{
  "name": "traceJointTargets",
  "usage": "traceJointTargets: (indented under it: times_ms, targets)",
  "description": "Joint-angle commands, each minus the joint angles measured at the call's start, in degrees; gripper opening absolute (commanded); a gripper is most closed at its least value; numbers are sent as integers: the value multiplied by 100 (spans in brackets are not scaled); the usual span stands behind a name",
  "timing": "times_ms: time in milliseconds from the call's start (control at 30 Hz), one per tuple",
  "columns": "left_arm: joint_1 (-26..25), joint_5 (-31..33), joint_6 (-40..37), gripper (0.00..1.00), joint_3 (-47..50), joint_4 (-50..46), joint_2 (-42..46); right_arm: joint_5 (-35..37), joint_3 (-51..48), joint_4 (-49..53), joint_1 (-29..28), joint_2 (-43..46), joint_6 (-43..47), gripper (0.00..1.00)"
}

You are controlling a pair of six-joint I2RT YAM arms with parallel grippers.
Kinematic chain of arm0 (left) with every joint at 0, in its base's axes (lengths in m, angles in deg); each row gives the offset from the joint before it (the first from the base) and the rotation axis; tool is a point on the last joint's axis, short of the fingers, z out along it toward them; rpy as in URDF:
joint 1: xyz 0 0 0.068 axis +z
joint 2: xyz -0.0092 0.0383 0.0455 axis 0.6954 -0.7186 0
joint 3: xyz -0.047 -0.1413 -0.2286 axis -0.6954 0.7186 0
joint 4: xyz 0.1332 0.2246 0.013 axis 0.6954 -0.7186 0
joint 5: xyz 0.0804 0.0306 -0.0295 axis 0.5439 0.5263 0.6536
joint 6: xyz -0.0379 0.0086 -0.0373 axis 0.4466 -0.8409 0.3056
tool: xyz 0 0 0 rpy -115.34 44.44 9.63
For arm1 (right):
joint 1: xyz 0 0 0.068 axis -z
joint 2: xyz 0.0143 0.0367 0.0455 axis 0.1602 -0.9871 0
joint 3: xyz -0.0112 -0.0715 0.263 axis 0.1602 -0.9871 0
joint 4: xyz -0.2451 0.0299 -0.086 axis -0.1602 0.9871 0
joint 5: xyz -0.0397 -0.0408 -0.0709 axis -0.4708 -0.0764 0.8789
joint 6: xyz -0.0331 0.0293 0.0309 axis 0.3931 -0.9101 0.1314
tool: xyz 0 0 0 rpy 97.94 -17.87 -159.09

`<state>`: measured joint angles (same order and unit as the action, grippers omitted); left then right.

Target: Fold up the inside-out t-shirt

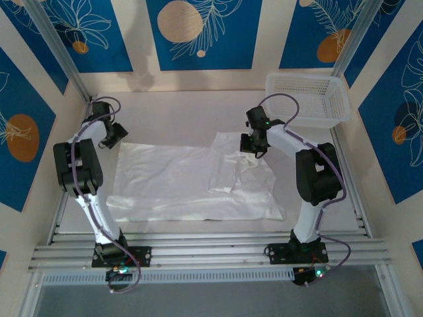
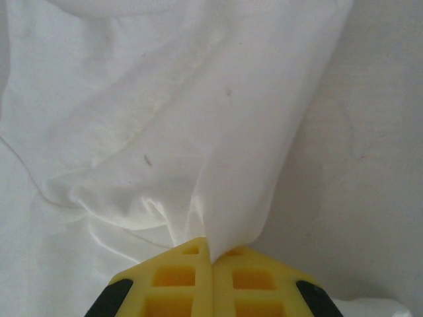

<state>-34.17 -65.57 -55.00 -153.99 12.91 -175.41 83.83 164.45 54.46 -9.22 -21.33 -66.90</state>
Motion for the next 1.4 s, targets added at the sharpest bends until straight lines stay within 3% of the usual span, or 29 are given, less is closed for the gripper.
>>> traceJointTargets:
  times_ms: [0,167,367,567,767,1367]
  targets:
    - [-12,-56,-178,53,-145,-374,-266,-156,20,-15,-19,-53,-64,5]
    - [-98,-56,-439,51,-466,-616,-602,-169,46,60,-10,-88,-46,5]
    - [-131,318,-438,33,-773,-1100,-899,-212,46,47,-9,-130,-82,5]
    - [-155,98,-482,23,-926,-1185,-1080,-323,153,60,14,-240,-168,5]
    - [-158,-44,-464,0,-1003,-1158,-975,-310,188,47,50,-261,-277,4]
    - [-57,717,-86,0,-139,-1151,459,-561,-187,-142,594,83,-178,4]
